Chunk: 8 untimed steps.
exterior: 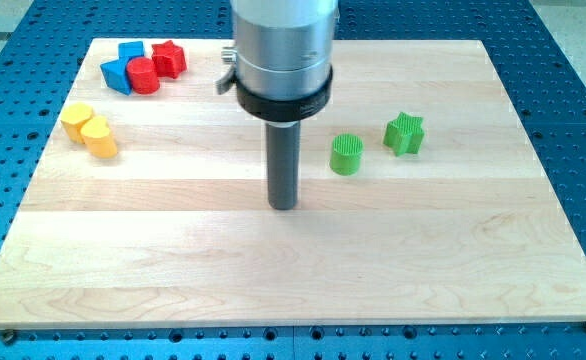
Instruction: Push the green circle into the green star
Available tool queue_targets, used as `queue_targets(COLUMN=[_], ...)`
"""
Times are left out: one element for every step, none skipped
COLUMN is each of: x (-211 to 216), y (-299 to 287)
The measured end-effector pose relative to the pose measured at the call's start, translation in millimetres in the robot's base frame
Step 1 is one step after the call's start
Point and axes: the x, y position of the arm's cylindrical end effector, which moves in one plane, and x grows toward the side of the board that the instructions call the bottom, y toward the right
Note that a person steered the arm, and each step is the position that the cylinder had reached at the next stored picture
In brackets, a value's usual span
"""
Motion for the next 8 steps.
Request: queue_targets(x=[0.0,0.0,0.0,-5.9,-29.5,-43.0,-5.6,-42.0], y=[-17.3,-19.9,-19.7,-3.2,53.1,73.6,39.4,59.9])
